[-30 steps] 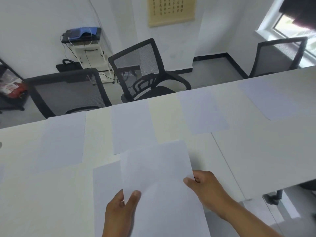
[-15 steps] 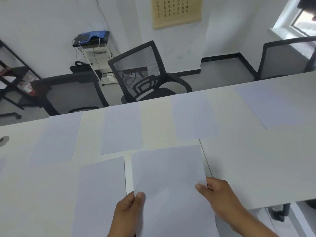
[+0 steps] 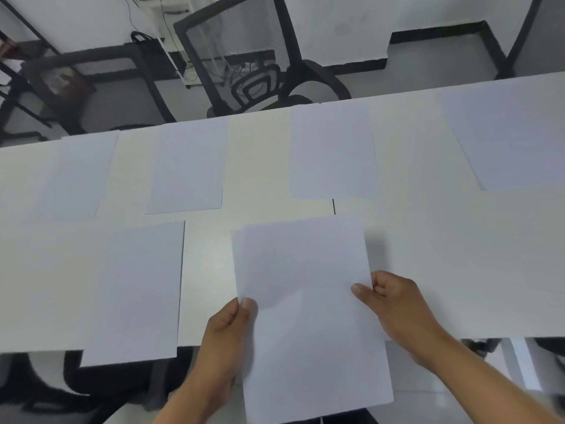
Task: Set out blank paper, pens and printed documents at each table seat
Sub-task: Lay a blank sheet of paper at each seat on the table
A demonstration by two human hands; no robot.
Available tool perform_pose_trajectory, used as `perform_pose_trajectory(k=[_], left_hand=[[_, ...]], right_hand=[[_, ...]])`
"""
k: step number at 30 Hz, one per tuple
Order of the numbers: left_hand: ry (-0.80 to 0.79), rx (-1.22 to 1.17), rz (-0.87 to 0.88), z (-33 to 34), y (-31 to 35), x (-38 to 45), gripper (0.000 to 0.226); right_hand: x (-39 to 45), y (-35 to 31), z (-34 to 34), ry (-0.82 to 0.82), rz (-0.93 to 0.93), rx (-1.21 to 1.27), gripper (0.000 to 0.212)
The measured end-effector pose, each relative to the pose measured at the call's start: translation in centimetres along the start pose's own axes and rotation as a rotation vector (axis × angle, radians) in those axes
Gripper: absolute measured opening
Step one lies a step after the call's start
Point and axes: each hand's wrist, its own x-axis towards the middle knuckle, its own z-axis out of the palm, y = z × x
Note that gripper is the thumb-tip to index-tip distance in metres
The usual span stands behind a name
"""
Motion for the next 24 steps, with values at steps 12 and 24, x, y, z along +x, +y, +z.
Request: perform_pose_trajectory(k=[12,24], left_hand=[[-0.013,-0.003,-0.023,1.8,-0.6,3.0,0.038],[-0.016,0.007,-0.041,2.0,-0.7,5.0,0.037]], right_hand=[[1.1,2.1,-1.0,0.069,0.049,-0.053,0.054],[2.6,3.5,-1.0,0.106,0.065,-0.096,0.054]])
